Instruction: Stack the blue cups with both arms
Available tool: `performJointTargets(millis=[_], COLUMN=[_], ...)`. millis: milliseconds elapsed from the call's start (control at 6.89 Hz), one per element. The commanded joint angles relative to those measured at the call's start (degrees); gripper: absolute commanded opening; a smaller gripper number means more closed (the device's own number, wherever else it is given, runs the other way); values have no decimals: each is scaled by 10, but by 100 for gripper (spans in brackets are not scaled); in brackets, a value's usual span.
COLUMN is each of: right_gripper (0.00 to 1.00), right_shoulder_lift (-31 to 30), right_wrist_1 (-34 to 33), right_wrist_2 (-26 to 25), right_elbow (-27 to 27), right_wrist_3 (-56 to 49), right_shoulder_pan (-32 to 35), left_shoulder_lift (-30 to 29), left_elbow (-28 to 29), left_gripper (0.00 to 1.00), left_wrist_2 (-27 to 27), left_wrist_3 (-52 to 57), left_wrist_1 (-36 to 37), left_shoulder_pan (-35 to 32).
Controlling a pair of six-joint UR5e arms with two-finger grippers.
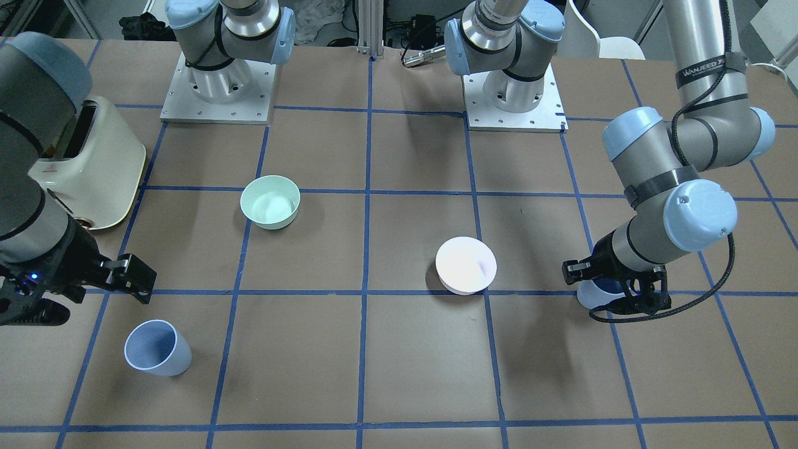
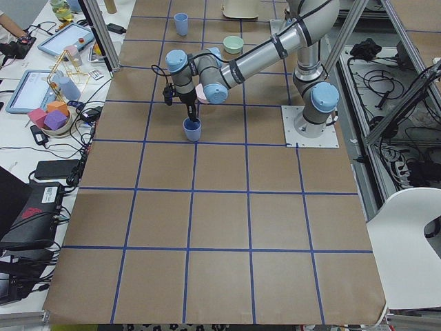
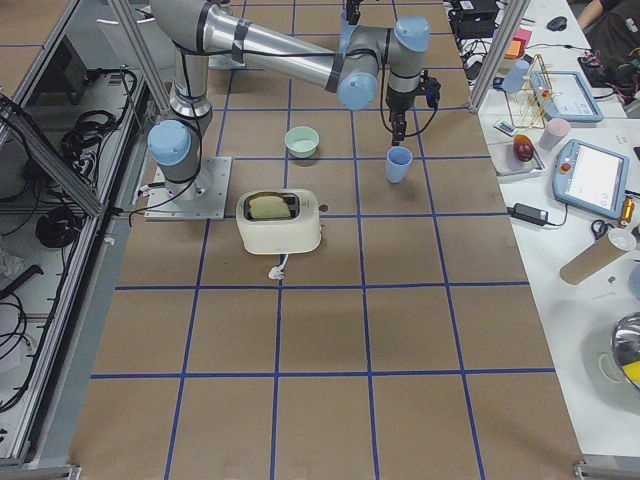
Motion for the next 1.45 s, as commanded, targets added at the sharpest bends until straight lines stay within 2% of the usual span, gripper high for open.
performJointTargets(millis=[0, 145, 435, 726, 871, 1016, 1306], right_gripper=[100, 100, 100, 100, 84, 50, 3], right_shoulder_lift=[29, 55, 89, 97, 102, 104, 104], right_wrist_1=[-35, -37, -75, -71, -71, -69, -68], right_wrist_2=[0, 5, 7, 7, 7, 6, 7], right_elbow=[5, 0, 7, 9, 10, 10, 9], right_wrist_3=[-16, -5, 6, 12, 11, 12, 10], right_shoulder_pan=[-22, -24, -24, -24, -24, -24, -24], left_shoulder_lift=[-1, 2, -2, -32, -50, -71, -101], left_elbow=[7, 9, 85, 176, 203, 210, 209], left_gripper=[0, 0, 0, 0, 0, 0, 0], left_wrist_2=[18, 39, 22, -70, -121, -138, -130], left_wrist_3=[2, 5, -14, -188, -251, -299, -352], left_wrist_1=[2, 4, -6, -12, -11, 11, 89], left_shoulder_pan=[0, -6, -49, -120, -157, -225, -316])
